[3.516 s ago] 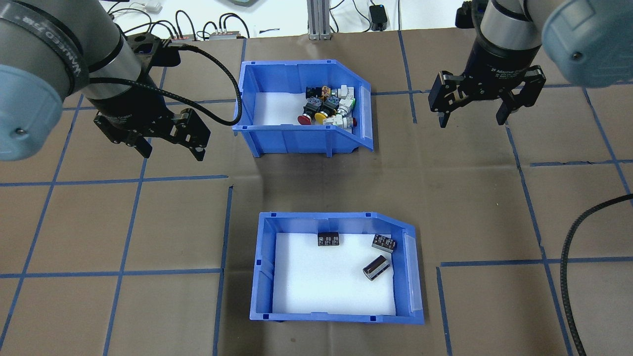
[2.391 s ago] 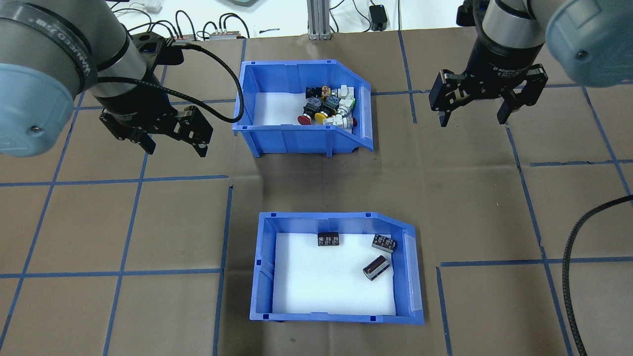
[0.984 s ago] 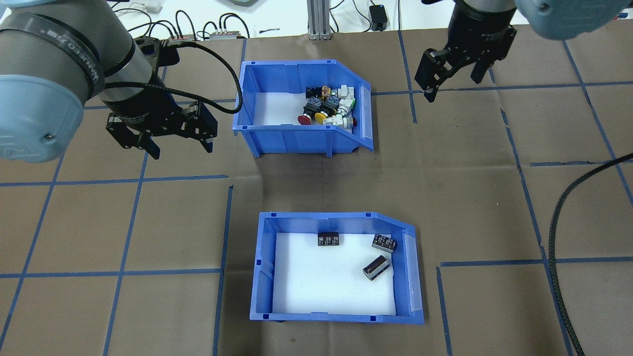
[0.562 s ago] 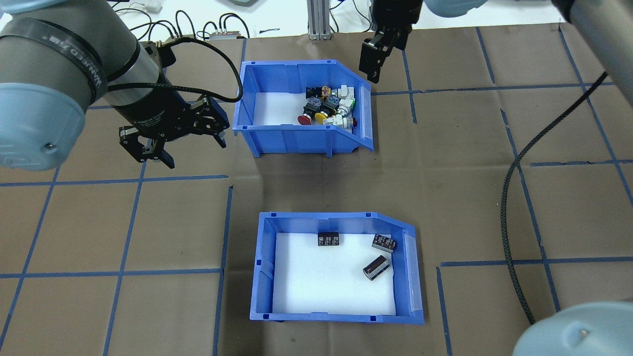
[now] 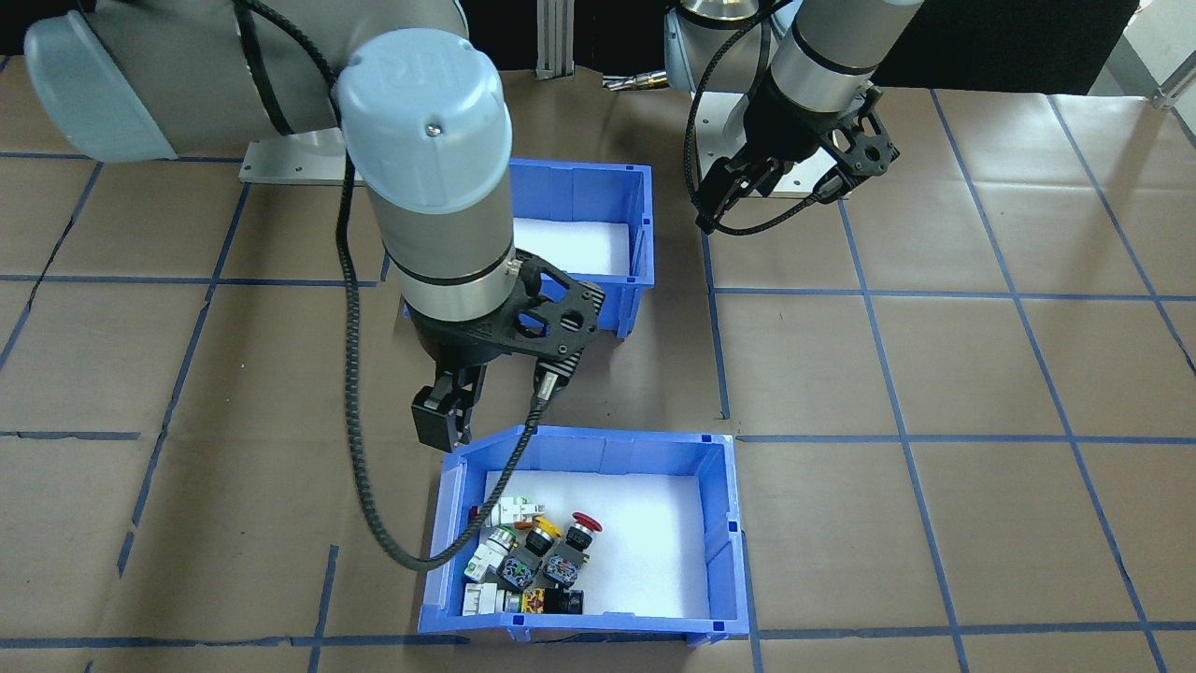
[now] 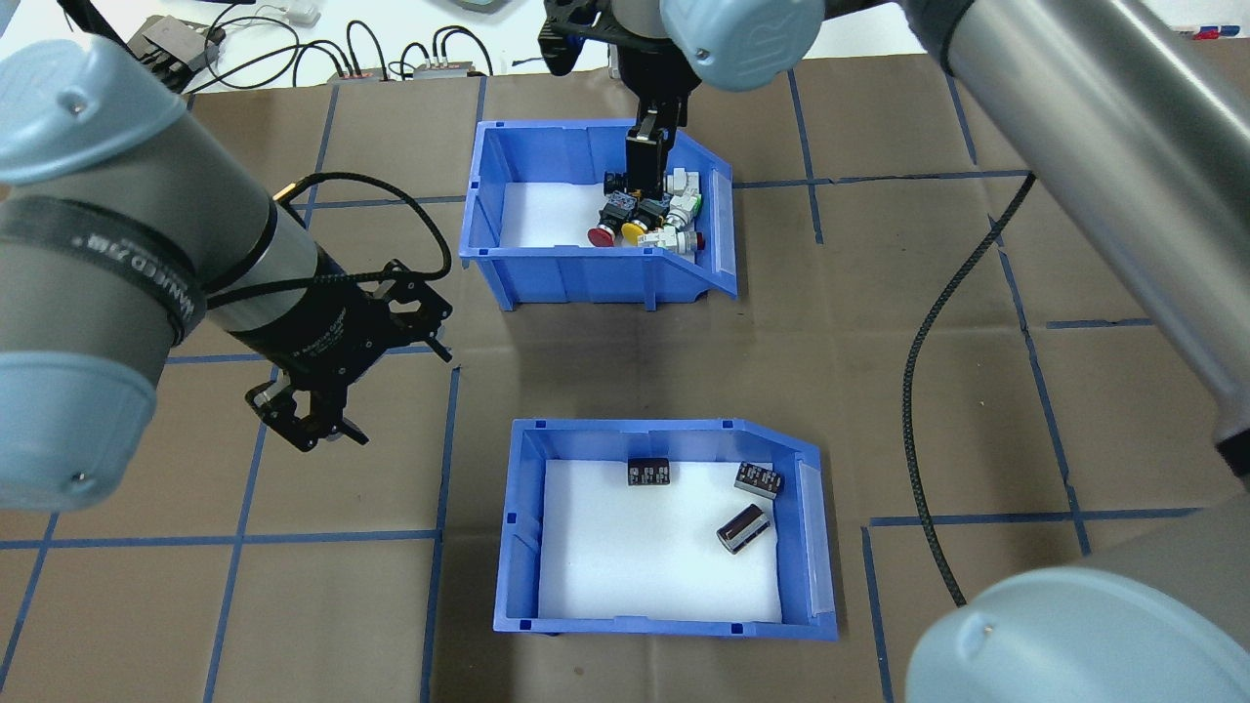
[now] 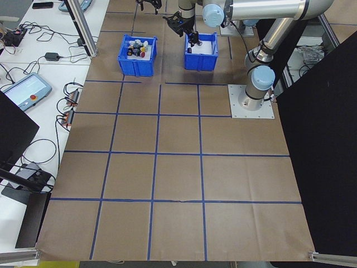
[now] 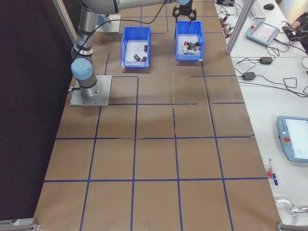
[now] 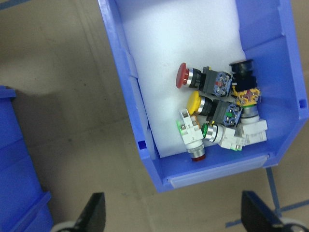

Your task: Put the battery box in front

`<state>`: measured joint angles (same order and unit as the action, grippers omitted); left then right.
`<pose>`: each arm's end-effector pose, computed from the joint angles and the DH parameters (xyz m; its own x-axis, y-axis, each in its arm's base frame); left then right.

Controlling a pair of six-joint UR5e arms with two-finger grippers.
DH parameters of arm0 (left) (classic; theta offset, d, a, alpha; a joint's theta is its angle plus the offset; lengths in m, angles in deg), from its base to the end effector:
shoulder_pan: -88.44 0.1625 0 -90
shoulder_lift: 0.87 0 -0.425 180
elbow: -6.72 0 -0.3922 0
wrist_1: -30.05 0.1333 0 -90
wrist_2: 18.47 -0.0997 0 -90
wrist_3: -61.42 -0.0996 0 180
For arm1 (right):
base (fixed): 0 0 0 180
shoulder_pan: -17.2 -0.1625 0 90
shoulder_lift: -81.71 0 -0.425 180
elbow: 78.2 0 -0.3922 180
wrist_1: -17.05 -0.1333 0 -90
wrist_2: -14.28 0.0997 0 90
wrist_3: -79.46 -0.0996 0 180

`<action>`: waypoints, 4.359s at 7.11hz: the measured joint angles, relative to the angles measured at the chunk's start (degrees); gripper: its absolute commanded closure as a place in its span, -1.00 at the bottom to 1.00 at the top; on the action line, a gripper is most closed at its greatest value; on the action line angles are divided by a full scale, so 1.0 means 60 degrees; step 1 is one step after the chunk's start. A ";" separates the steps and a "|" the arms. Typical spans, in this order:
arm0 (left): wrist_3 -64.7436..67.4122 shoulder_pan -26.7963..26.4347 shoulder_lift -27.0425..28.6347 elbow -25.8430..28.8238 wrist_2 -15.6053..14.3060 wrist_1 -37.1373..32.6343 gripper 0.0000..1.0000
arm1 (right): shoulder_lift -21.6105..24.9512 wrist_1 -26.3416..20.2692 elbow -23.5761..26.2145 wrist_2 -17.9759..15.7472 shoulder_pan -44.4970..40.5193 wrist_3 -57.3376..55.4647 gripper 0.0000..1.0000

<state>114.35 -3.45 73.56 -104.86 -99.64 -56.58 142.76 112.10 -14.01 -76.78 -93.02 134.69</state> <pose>-0.1607 -0.3659 0.4279 -0.6218 -0.7812 0.0557 -0.7683 0.6222 0.1501 0.3654 -0.6117 0.4167 -0.2514 -0.9671 0.0379 -0.9679 0.2515 -0.0038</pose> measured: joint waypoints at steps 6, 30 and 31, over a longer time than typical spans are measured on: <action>0.6802 -0.1297 -0.2475 -0.2823 0.1101 0.0098 -0.92 | -0.1195 0.1015 0.0019 -0.0097 -0.1240 0.0136 -1.00; 0.8681 -0.3352 0.0297 -0.4089 0.0322 0.6690 1.00 | 0.1231 0.0401 0.1188 -0.1469 0.2420 0.3879 1.00; 0.7393 -0.2223 -0.0022 -0.4028 0.0404 0.6062 1.00 | 0.1820 0.0483 0.1889 -0.1340 0.3070 0.4572 1.00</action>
<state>158.71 -16.78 73.43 -129.03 -97.22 -20.21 153.68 115.00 -2.68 -84.82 -74.60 162.12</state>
